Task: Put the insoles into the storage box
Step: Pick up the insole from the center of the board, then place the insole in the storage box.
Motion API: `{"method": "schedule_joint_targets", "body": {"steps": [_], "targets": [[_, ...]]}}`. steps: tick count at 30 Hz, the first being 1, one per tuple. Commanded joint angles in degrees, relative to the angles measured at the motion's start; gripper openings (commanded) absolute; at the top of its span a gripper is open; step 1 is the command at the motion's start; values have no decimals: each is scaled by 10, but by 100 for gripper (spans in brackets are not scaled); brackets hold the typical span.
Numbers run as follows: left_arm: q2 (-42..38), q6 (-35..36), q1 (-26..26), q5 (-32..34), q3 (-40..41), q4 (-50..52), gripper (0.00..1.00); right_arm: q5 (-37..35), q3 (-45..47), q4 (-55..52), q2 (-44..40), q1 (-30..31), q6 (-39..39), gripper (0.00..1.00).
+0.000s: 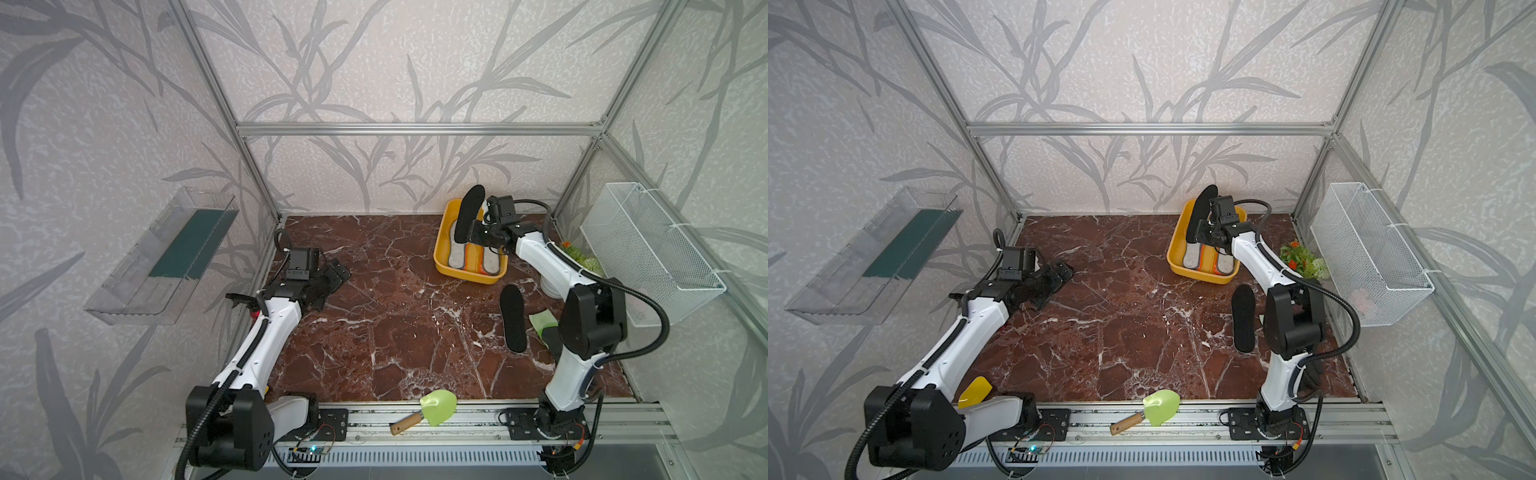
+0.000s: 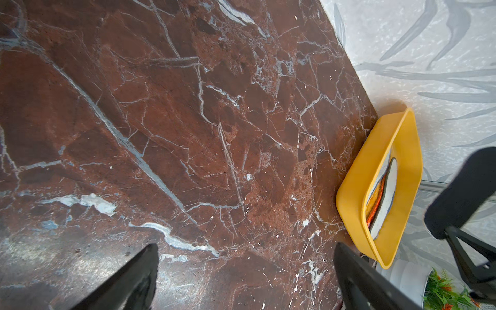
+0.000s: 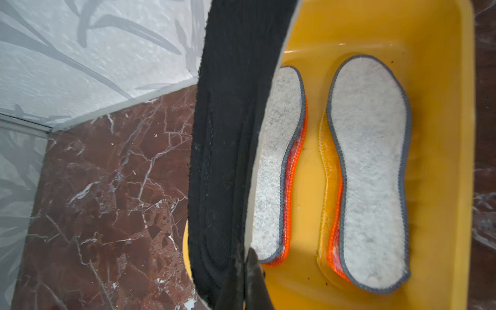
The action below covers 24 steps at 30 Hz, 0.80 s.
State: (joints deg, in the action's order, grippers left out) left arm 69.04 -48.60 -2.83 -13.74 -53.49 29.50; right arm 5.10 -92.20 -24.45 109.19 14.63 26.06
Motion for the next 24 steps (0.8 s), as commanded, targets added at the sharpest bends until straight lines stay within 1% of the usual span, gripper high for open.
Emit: {"method": "schedule_joint_targets", "body": {"steps": [1, 7, 14, 18, 24], "targets": [[-1, -3, 3, -5, -11, 1, 99, 9, -36, -49, 38, -7, -14, 0], [1, -4, 4, -6, -6, 2, 99, 35, -84, -81, 105, -16, -7, 0], [6, -2, 5, -5, -7, 0, 99, 54, -102, -95, 149, -22, -11, 0], [14, -1, 4, -7, -9, -3, 99, 60, -110, -100, 162, -24, -17, 0], [23, -3, 4, -10, -13, -10, 99, 72, -113, -90, 160, -24, -29, 0]]}}
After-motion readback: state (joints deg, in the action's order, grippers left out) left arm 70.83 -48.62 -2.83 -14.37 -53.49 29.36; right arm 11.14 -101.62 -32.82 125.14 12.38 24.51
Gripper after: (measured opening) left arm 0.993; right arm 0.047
